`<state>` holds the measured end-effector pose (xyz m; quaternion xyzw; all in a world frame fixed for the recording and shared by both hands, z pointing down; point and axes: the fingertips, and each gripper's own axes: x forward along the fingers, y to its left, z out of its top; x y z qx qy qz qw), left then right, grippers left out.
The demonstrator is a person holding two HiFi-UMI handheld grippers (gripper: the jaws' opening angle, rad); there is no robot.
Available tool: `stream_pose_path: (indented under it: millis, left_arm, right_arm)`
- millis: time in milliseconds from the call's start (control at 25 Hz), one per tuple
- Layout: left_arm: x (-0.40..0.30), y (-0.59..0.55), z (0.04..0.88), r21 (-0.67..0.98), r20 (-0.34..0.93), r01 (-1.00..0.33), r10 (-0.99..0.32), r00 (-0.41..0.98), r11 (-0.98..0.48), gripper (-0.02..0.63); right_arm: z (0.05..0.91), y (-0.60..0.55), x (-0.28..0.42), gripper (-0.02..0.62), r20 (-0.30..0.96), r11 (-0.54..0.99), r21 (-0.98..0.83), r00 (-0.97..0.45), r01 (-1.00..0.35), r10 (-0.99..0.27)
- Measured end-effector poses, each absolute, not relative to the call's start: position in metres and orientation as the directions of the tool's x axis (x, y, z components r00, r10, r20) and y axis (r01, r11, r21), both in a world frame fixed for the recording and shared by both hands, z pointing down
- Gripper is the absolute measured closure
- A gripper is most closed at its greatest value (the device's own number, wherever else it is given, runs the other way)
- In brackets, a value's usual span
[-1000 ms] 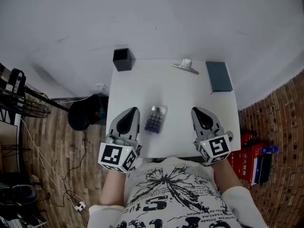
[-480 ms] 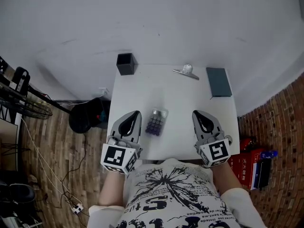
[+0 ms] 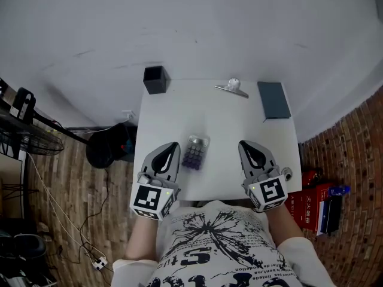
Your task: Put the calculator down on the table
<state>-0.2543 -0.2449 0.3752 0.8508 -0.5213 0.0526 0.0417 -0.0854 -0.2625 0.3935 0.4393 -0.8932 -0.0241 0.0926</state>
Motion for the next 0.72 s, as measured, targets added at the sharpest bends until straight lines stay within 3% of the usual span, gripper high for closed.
stream_pose_path:
  millis: [720]
  left_arm:
    - [-0.2497,-0.2522,0.383,0.021,0.146,-0.872,-0.861,0.487,-0.49,0.592]
  right_arm:
    - [0.3945,-0.2687,-0.0915,0.581,0.136,0.61,0.129,-0.595,-0.782,-0.792]
